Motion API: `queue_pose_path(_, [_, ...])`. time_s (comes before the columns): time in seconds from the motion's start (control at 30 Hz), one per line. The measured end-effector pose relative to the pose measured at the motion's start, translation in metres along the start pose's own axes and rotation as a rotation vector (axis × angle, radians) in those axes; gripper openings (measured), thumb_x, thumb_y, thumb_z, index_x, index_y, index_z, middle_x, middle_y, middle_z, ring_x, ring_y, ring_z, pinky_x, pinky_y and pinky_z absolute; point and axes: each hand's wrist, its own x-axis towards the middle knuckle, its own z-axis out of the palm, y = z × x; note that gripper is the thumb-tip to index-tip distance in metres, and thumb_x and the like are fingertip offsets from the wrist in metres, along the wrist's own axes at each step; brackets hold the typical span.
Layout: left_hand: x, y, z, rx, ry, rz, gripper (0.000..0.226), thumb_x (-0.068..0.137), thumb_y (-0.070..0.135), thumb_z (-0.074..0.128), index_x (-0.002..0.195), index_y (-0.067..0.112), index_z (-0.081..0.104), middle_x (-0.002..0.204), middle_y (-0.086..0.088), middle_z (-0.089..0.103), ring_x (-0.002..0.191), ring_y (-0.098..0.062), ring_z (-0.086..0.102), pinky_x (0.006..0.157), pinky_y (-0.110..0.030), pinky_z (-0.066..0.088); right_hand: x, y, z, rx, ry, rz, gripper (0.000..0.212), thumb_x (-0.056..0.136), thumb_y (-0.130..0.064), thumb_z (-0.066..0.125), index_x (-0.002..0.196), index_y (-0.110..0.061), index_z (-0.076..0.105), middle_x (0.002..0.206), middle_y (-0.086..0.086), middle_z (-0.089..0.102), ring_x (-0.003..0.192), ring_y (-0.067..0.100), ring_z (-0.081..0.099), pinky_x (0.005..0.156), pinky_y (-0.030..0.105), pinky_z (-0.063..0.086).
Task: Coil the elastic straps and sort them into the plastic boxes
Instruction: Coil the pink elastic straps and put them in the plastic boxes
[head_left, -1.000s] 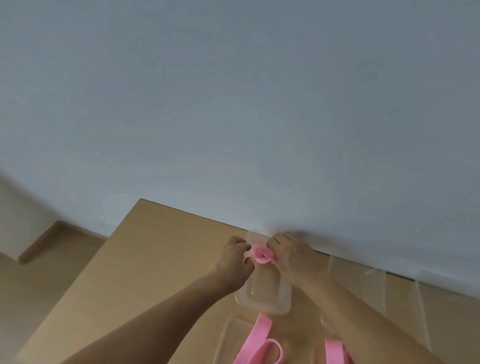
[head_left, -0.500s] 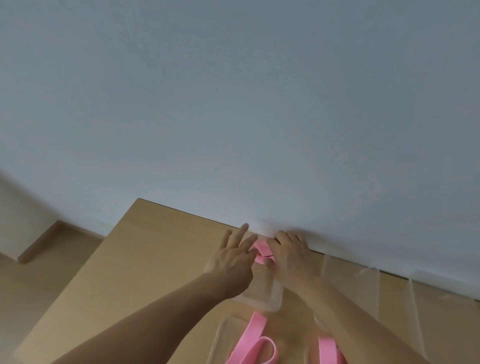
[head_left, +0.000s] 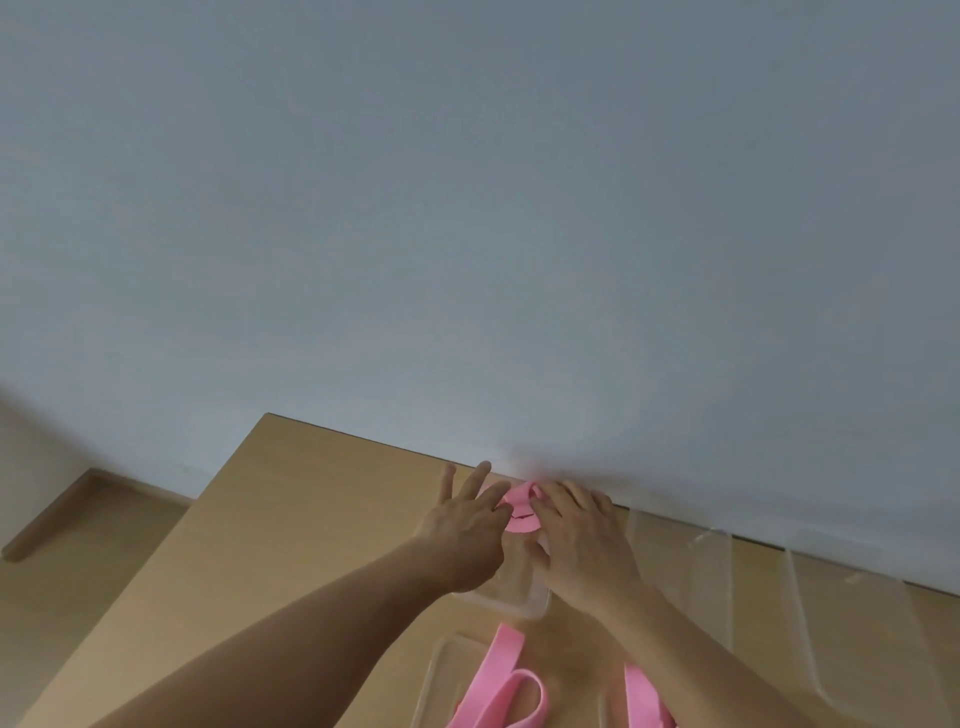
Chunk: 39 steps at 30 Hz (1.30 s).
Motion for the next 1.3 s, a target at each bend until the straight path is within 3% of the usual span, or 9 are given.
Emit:
queue_pose_path(0.2, [-0.016,-0.010,-0.020,-0.109,0.041,-0.025,0.054,0.096,0.026,0.041,0.149,0.022,0.032,0.165,0.001,0.010,0.153,-0.024,-0.008,0.119,-0.056,-0.001,-0.014,-0.015,-0.023,0.075,0.094,0.097,0.051,0.071,-0.041,0.082,0.115,-0.016,0.071,0.122,-0.002,0.067,0.113,0.024,0.064,0.085,0.038,0.055])
queue_pose_path(0.37, [-0.057,-0.020,-0.030,-0.300,0.111,0.013,0.058,0.097,0.028,0.044,0.153,0.024,0.027,0.163,0.001,0.017,0.152,-0.021,0.004,0.120,-0.044,0.016,-0.040,-0.046,-0.037,0.169,0.068,0.218,0.056,0.097,-0.045,0.048,0.148,-0.026,0.039,0.153,-0.009,0.037,0.139,0.015,0.034,0.110,0.034,0.034])
queue_pose_path(0.57, [-0.114,-0.028,-0.008,-0.418,0.108,0.164,0.054,0.098,0.027,0.048,0.150,0.018,0.036,0.159,-0.003,0.031,0.148,-0.021,0.020,0.119,-0.039,0.024,-0.092,-0.105,-0.040,0.286,0.081,0.333,0.043,0.097,-0.037,0.053,0.136,-0.021,0.053,0.140,-0.006,0.051,0.131,0.015,0.040,0.108,0.029,0.031])
queue_pose_path(0.7, [-0.136,-0.029,0.013,-0.514,0.043,0.248,0.049,0.098,0.026,0.049,0.146,0.019,0.044,0.153,-0.001,0.040,0.142,-0.019,0.032,0.115,-0.032,0.027,-0.123,-0.146,-0.030,0.342,0.055,0.466,0.034,0.096,-0.035,0.055,0.127,-0.021,0.059,0.128,-0.007,0.056,0.121,0.014,0.047,0.100,0.025,0.035])
queue_pose_path(0.83, [-0.151,-0.025,0.025,-0.580,-0.043,0.269,0.048,0.097,0.025,0.049,0.144,0.018,0.046,0.149,-0.002,0.047,0.135,-0.020,0.043,0.112,-0.035,0.036,-0.153,-0.168,-0.010,0.385,-0.046,0.581,0.011,0.095,-0.032,0.055,0.093,-0.021,0.054,0.091,-0.007,0.055,0.074,0.007,0.052,0.071,0.025,0.046])
queue_pose_path(0.9, [-0.160,-0.023,0.028,-0.595,-0.078,0.274,0.048,0.096,0.024,0.049,0.144,0.017,0.047,0.147,-0.003,0.049,0.133,-0.019,0.046,0.109,-0.033,0.038,-0.164,-0.172,0.002,0.432,-0.118,0.624,0.018,0.094,-0.030,0.057,0.082,-0.018,0.050,0.078,-0.006,0.053,0.062,0.005,0.045,0.060,0.026,0.041])
queue_pose_path(1.03, [-0.174,-0.019,0.035,-0.586,-0.128,0.281,0.048,0.095,0.024,0.049,0.143,0.017,0.048,0.142,-0.002,0.055,0.127,-0.019,0.052,0.102,-0.030,0.042,-0.177,-0.177,0.022,0.407,-0.256,0.709,0.023,0.095,-0.035,0.053,0.077,-0.023,0.046,0.071,-0.010,0.048,0.070,0.011,0.050,0.066,0.026,0.043])
queue_pose_path(1.17, [-0.181,-0.012,0.040,-0.572,-0.149,0.256,0.049,0.096,0.025,0.051,0.145,0.019,0.045,0.142,0.000,0.054,0.126,-0.018,0.053,0.101,-0.031,0.043,-0.187,-0.180,0.034,0.465,-0.168,0.761,0.017,0.090,-0.026,0.059,0.091,-0.017,0.044,0.069,-0.011,0.045,0.060,0.004,0.043,0.054,0.020,0.034])
queue_pose_path(1.3, [-0.186,-0.003,0.036,-0.546,-0.132,0.267,0.056,0.094,0.020,0.054,0.148,0.025,0.040,0.148,0.002,0.048,0.130,-0.017,0.049,0.104,-0.032,0.042,-0.188,-0.178,0.026,0.637,-0.126,0.862,0.022,0.085,-0.025,0.064,0.095,-0.015,0.047,0.075,-0.007,0.053,0.063,0.008,0.050,0.052,0.020,0.034])
